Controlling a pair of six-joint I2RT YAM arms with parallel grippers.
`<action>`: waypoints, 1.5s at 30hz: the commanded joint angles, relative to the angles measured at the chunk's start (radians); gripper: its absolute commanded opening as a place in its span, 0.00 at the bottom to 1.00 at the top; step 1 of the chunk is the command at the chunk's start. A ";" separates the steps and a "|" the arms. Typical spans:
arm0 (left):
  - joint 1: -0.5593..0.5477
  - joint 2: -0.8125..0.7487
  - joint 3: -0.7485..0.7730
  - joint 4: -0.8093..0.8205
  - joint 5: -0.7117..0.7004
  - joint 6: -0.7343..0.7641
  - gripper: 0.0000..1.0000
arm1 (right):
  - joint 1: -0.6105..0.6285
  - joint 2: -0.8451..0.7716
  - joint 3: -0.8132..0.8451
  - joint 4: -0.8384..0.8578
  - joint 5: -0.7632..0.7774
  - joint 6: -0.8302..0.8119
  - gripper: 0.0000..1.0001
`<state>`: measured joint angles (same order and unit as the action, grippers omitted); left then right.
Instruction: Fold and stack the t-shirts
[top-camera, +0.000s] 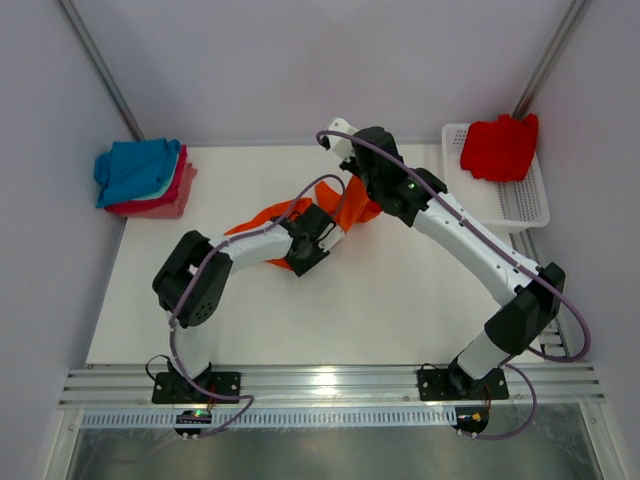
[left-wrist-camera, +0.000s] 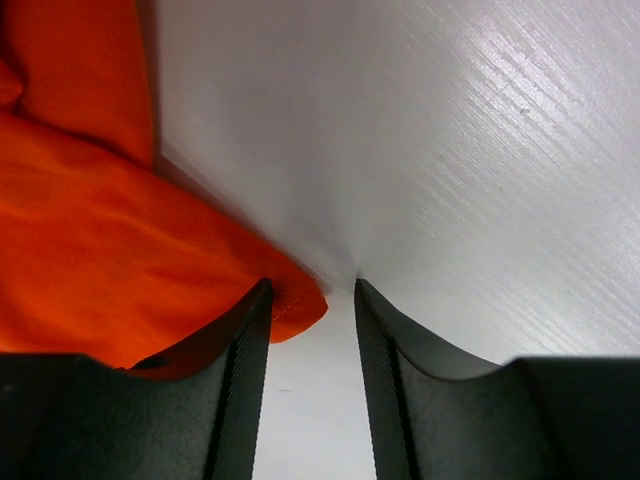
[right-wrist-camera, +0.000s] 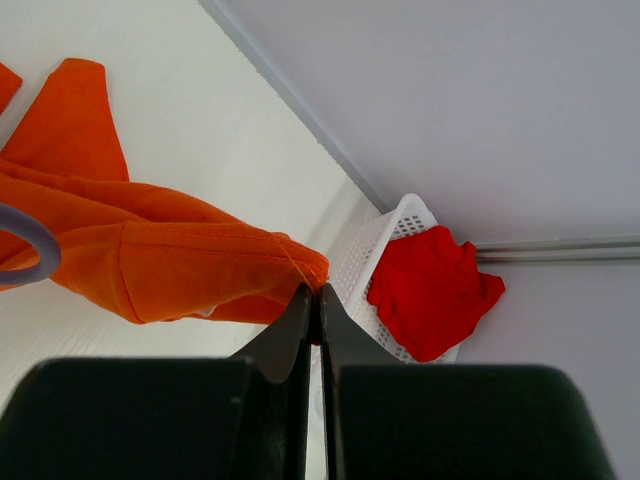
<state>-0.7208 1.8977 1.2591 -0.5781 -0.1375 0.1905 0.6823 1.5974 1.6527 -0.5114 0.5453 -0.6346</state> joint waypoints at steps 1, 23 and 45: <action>-0.005 0.021 0.031 -0.015 0.018 -0.014 0.40 | -0.001 -0.042 0.004 0.051 0.028 -0.011 0.03; -0.005 0.000 0.102 -0.103 -0.159 -0.028 0.00 | -0.001 -0.050 -0.011 0.056 0.030 -0.004 0.03; 0.147 -0.339 0.611 -0.250 -0.540 0.141 0.00 | -0.043 -0.068 0.002 0.165 0.148 -0.085 0.03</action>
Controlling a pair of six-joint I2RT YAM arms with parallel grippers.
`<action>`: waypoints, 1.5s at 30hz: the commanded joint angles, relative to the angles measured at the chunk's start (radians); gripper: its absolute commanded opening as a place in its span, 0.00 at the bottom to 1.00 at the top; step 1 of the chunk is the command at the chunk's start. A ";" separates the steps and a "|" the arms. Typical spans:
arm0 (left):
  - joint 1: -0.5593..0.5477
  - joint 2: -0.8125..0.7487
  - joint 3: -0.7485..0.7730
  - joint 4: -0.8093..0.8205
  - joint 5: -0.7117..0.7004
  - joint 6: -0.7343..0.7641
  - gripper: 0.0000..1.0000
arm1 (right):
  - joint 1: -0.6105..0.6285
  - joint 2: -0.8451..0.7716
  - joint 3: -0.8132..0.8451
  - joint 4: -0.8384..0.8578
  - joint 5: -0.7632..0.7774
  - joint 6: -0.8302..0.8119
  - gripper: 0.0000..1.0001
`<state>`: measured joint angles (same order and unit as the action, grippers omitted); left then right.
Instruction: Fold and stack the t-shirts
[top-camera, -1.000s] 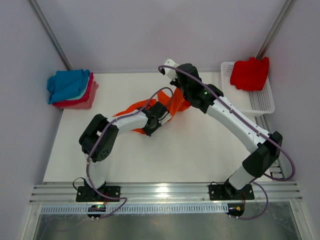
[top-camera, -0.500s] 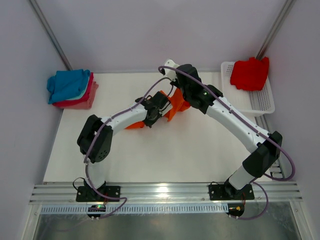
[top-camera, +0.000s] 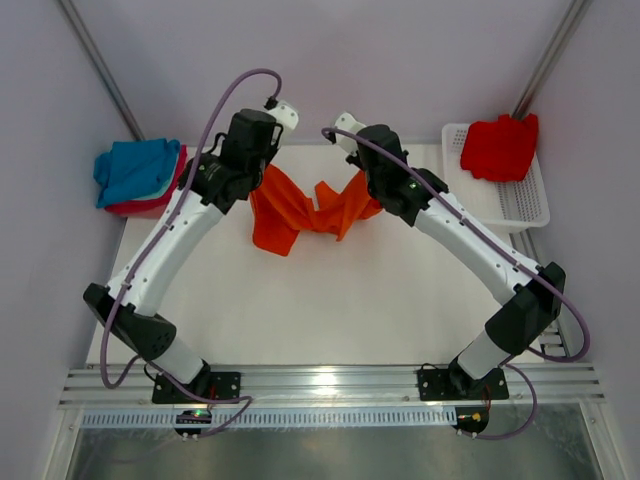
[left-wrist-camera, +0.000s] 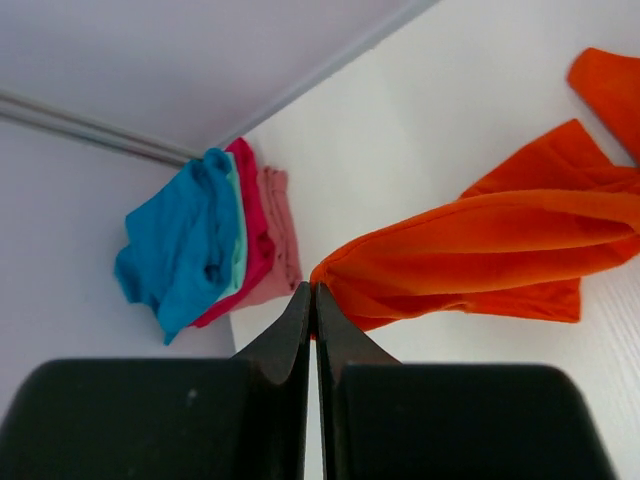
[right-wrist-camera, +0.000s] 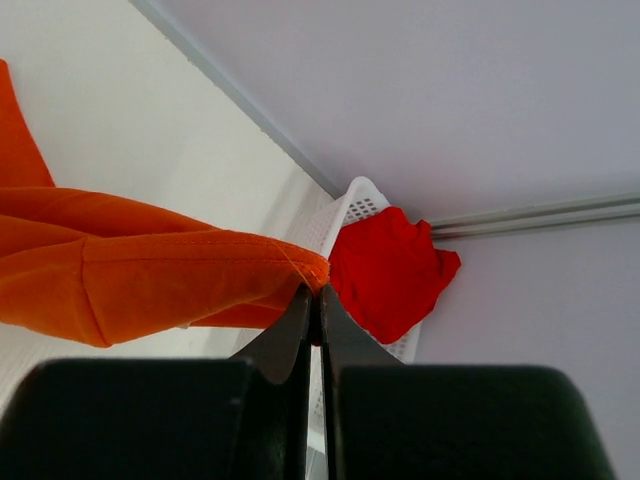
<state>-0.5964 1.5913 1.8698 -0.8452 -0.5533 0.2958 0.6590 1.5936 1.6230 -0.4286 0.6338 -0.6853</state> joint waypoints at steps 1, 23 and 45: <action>0.036 -0.048 -0.007 0.041 -0.137 0.042 0.00 | -0.030 -0.067 0.034 0.091 0.069 -0.039 0.03; 0.115 -0.258 0.035 0.241 -0.307 0.275 0.00 | -0.079 -0.150 -0.143 0.070 0.015 0.124 0.03; 0.172 -0.410 0.019 0.314 -0.274 0.205 0.00 | -0.122 -0.264 0.172 0.065 0.044 0.053 0.03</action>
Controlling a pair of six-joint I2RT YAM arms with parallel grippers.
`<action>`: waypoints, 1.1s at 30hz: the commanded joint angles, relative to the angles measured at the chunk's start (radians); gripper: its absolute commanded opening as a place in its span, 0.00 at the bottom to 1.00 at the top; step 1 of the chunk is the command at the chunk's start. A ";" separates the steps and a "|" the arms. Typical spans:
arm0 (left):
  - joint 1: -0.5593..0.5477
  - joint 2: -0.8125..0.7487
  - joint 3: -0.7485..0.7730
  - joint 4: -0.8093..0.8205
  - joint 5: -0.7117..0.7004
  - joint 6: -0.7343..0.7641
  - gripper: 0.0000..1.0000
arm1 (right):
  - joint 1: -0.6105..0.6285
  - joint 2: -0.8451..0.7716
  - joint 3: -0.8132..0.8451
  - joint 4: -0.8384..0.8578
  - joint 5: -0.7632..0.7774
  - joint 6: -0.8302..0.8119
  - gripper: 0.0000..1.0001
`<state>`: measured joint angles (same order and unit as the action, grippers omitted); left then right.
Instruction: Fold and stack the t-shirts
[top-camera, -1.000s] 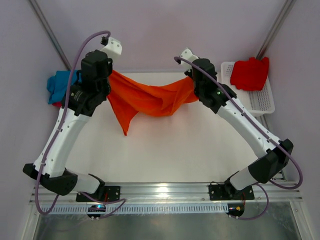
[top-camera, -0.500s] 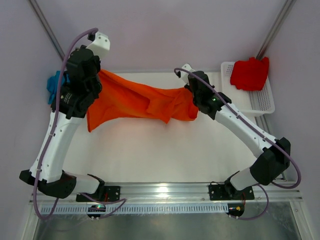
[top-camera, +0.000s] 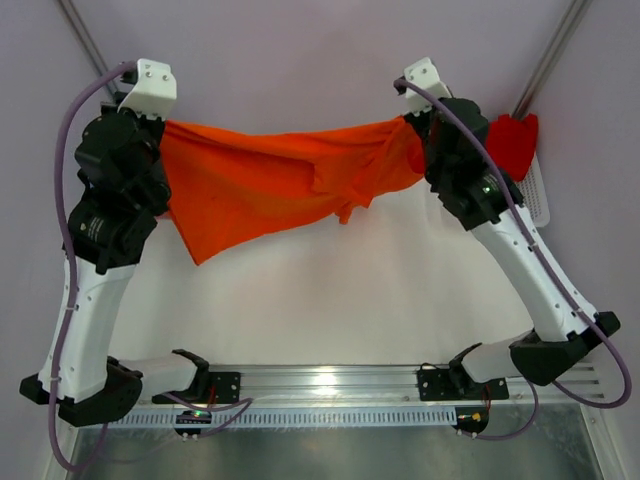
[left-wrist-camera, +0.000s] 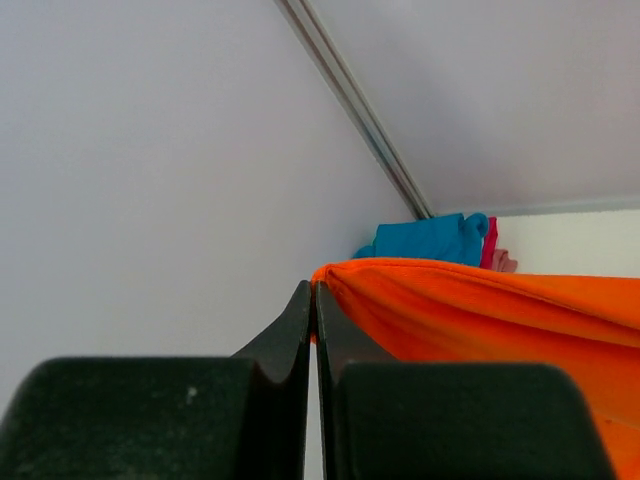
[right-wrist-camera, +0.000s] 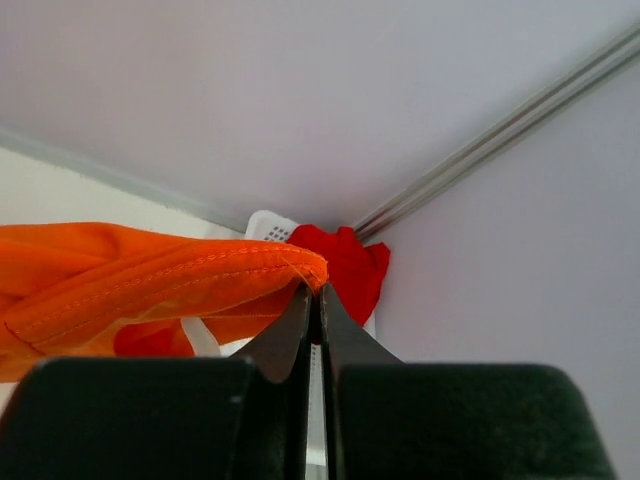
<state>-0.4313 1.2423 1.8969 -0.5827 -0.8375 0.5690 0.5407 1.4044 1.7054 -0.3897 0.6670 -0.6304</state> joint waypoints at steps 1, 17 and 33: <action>0.006 -0.072 -0.018 0.050 0.017 -0.084 0.00 | -0.004 -0.082 0.129 0.020 0.005 0.004 0.03; 0.035 -0.440 -0.203 -0.158 0.420 -0.264 0.00 | -0.004 -0.606 0.030 -0.261 -0.440 0.245 0.03; 0.055 -0.325 -0.407 -0.128 0.479 -0.256 0.00 | -0.022 -0.535 -0.576 -0.200 -0.546 0.270 0.03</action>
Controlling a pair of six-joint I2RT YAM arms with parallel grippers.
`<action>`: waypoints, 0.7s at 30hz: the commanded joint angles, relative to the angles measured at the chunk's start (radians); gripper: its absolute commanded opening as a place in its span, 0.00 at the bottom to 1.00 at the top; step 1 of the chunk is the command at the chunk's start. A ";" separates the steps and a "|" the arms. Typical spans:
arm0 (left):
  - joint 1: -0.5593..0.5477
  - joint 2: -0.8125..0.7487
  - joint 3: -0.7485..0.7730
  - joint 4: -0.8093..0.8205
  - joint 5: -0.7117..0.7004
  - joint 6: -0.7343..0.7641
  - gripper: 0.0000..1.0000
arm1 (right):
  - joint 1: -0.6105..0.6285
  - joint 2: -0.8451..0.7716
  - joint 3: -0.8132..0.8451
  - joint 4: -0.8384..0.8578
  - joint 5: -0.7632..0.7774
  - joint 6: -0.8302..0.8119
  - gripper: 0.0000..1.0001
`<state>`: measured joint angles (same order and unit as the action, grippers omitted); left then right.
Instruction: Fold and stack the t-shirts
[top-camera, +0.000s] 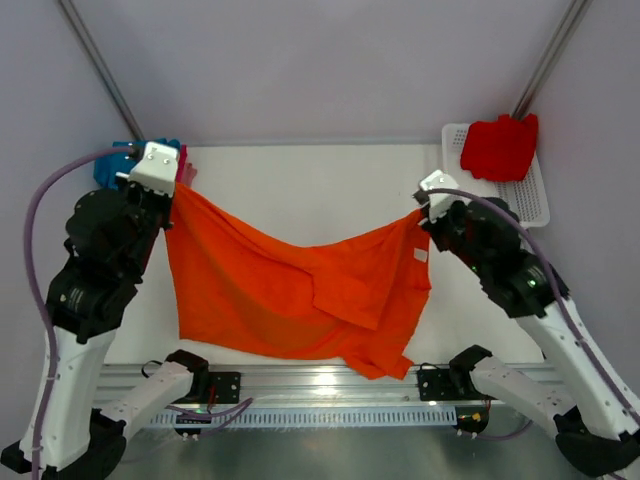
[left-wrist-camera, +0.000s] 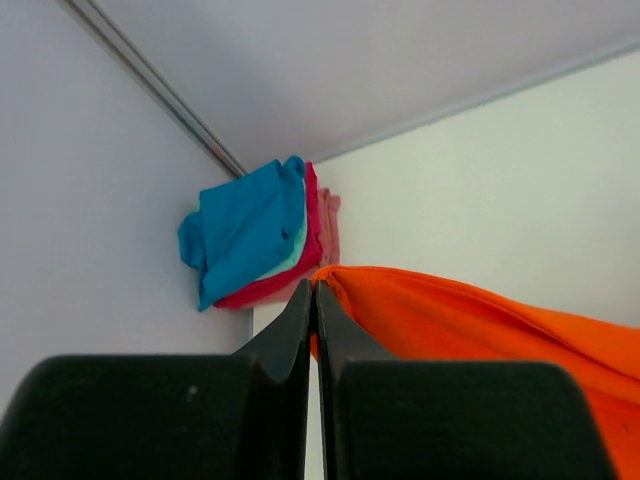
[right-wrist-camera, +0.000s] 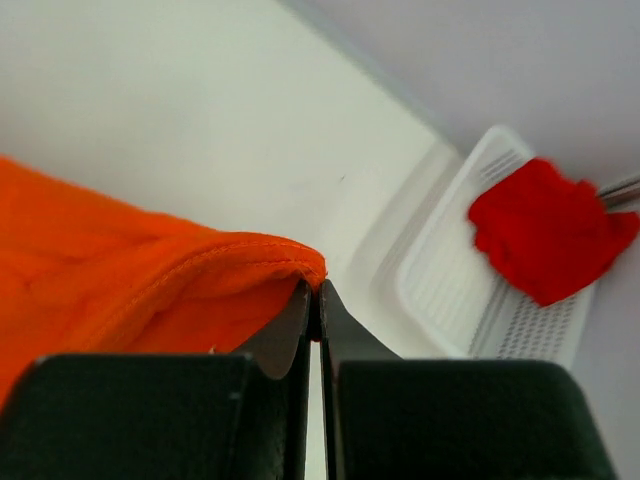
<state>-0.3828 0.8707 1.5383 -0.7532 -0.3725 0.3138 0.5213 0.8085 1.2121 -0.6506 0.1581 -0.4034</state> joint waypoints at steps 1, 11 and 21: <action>0.007 0.057 -0.070 0.069 0.017 -0.002 0.00 | -0.003 0.084 -0.109 0.077 -0.037 0.052 0.03; 0.007 0.260 -0.325 0.326 0.023 -0.033 0.00 | -0.001 0.440 -0.139 0.249 0.004 0.058 0.03; 0.007 0.447 -0.349 0.474 0.014 -0.049 0.00 | -0.003 0.753 -0.025 0.420 0.223 0.008 0.03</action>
<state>-0.3828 1.3014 1.1896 -0.4301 -0.3477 0.2726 0.5213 1.5288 1.1259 -0.3630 0.2699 -0.3733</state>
